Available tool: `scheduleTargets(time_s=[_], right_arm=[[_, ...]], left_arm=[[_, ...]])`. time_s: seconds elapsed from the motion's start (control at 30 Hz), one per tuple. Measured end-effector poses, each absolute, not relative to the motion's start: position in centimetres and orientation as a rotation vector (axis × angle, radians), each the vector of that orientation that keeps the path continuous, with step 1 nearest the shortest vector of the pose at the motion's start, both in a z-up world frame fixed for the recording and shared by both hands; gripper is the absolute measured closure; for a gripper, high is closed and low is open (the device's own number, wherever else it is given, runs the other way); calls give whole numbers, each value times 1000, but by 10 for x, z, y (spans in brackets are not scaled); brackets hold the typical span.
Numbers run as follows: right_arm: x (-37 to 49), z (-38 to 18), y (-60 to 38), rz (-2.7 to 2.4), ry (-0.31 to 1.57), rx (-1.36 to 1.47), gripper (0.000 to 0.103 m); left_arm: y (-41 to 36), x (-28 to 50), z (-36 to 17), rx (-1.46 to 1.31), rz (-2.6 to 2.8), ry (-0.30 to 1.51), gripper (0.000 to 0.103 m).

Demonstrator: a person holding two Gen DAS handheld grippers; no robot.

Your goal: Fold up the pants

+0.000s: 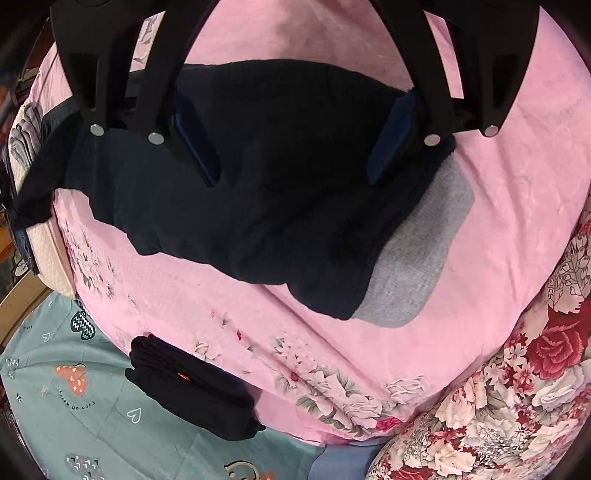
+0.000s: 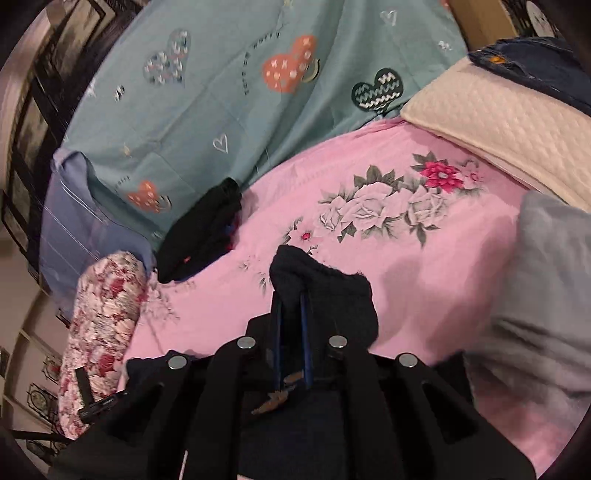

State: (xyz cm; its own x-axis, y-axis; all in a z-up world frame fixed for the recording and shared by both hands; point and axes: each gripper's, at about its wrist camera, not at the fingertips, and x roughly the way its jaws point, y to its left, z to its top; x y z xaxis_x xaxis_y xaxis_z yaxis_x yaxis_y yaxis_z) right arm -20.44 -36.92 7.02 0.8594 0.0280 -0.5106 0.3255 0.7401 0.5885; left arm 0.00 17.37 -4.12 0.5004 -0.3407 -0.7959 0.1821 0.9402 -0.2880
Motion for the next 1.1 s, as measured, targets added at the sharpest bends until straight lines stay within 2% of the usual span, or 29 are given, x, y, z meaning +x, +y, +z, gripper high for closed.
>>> scheduleTargets(time_s=[0.1,0.2,0.27,0.3,0.33,0.4,0.43,0.47,0.57,0.63,0.7,0.77,0.8,0.83,1.03,1.1], right_arm=[[-262,41,-368,-204,525,811,94],[-288,-4,-367,-232,637,874,91],[-300,-25,-368,-275,695,913,82],[-308,-28,-372,-274,681,943,81],[-313,-28,-375,-273,659,967,78],[-320,-19,-383,-306,622,947,67],[-319,-15,-386,-309,619,933,53],[-316,-13,-387,-297,622,919,47],[-295,-15,-391,-242,665,886,44],[-276,-27,-395,-232,725,868,44],[-268,-40,-399,-203,752,874,44],[-261,-39,-396,-213,773,818,52],[-259,-37,-395,-226,791,781,55],[-257,-36,-396,-175,791,793,92],[-276,22,-382,-115,685,694,91],[-282,22,-376,-154,728,642,91]], left_arm=[[172,1,-42,-156,-315,1006,20],[170,2,-43,-135,-302,1015,20],[171,4,-42,-135,-290,1022,22],[172,6,-42,-135,-280,1025,23],[173,6,-42,-132,-268,1028,28],[177,9,-43,-133,-242,1039,39],[181,9,-43,-142,-230,1046,46],[185,10,-43,-154,-224,1051,51],[191,9,-43,-195,-227,1056,52],[186,5,-41,-162,-216,1047,50],[176,-2,-38,-111,-213,1026,37],[165,-11,-34,-66,-213,996,20],[160,-14,-32,-40,-209,977,17],[156,-17,-30,-24,-211,961,16],[141,-19,-24,-10,-238,937,15],[139,-20,-27,3,-249,946,14]])
